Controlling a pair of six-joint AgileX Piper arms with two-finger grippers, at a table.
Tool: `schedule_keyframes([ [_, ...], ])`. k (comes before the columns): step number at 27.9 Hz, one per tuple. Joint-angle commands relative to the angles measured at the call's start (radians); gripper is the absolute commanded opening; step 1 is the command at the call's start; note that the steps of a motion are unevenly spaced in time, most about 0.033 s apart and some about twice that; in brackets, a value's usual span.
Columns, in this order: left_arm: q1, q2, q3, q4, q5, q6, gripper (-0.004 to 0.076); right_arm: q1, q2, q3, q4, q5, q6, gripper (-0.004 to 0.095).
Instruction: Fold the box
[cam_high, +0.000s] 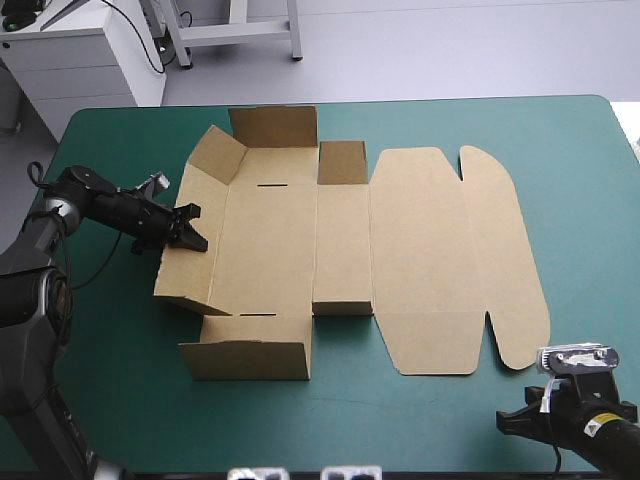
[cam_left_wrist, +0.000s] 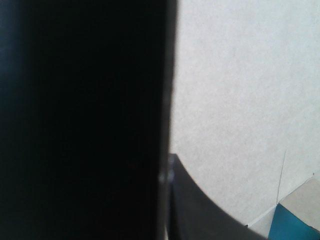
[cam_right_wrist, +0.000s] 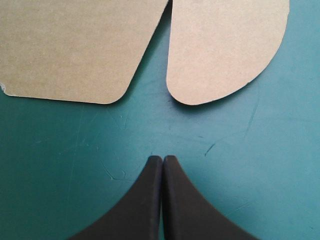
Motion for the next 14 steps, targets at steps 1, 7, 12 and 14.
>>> schedule_keyframes([
  [1, -0.006, -0.048, -0.065, -0.014, 0.051, 0.031, -0.0008, -0.006, 0.006, -0.024, 0.013, -0.043, -0.007, -0.002],
  [7, -0.032, -0.06, -0.251, 0.036, 0.072, 0.13, -0.0008, -0.006, 0.006, -0.024, 0.015, -0.045, -0.004, -0.002],
  [12, -0.119, -0.074, -0.425, 0.217, 0.069, 0.218, -0.0008, -0.006, 0.006, -0.024, 0.015, -0.045, -0.004, -0.002],
  [14, -0.194, -0.078, -0.504, 0.335, 0.065, 0.27, -0.0008, -0.006, 0.006, -0.024, 0.015, -0.045, -0.004, -0.002],
])
